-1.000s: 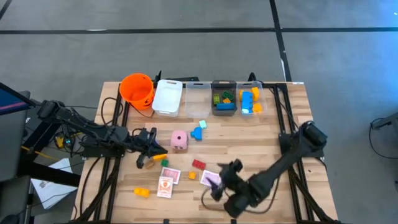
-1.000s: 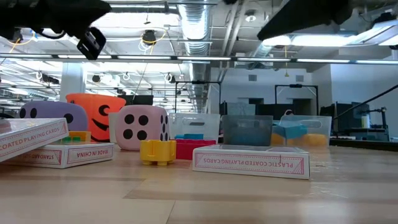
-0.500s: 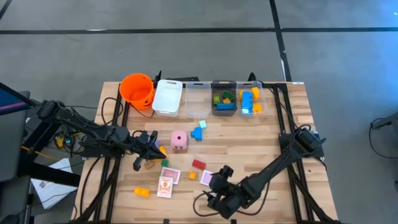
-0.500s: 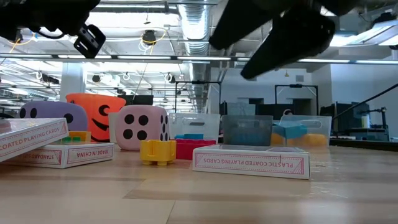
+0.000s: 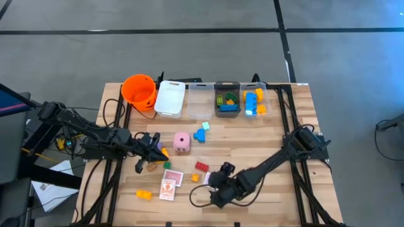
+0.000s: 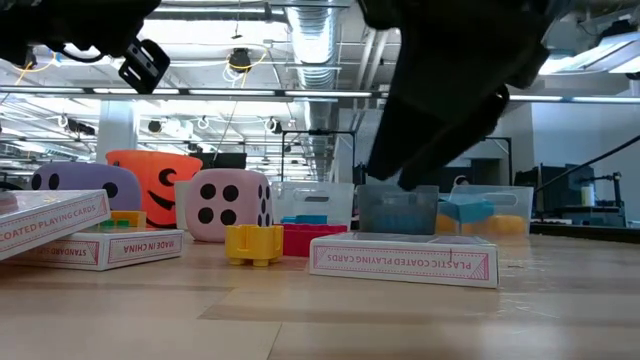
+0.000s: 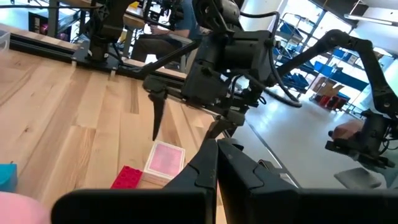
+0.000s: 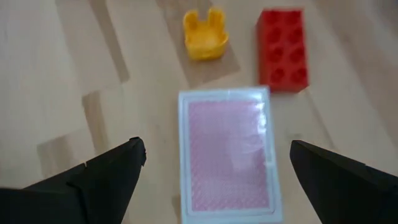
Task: Pick & Place Toys
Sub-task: Put the pink game card into the left transparent bin
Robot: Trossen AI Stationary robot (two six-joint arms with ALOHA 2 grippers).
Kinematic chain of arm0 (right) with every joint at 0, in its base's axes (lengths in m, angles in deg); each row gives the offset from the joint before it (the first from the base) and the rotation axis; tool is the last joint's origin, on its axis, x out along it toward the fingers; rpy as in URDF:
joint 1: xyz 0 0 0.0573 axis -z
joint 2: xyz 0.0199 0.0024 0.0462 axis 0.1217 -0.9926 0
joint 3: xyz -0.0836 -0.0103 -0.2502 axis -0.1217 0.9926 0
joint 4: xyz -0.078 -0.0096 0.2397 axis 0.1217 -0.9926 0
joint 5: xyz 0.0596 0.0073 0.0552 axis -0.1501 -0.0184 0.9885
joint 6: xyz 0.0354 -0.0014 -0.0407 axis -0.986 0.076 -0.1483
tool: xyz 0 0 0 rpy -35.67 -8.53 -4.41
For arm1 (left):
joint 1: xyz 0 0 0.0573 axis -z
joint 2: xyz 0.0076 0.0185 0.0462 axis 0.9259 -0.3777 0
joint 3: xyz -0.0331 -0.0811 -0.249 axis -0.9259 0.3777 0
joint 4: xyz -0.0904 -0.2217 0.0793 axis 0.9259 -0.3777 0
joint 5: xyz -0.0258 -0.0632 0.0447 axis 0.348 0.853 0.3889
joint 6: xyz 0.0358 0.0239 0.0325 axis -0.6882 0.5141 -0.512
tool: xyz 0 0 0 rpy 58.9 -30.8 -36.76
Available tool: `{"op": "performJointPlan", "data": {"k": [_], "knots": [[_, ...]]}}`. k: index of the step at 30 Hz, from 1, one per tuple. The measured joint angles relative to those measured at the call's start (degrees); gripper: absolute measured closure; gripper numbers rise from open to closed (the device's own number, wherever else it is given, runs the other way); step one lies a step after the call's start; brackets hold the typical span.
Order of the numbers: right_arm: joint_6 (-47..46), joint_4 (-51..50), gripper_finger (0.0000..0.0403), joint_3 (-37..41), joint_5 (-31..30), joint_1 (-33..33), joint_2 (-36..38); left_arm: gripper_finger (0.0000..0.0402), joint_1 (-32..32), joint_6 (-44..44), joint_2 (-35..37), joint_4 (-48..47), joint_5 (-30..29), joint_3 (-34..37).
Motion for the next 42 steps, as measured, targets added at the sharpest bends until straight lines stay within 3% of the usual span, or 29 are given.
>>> {"op": "performJointPlan", "data": {"k": [17, 42], "knots": [[6.0, -0.5, 0.0003, 0.0, 12.6, 6.3, 0.0, 0.0402, 0.0, 0.0, 0.0, -0.1, 0.3, 0.0], [5.6, -3.8, 0.0003, 0.0, 12.5, 5.2, 0.1, 0.0402, 0.0, 0.0, 0.0, -0.1, 0.3, 0.0]]}}
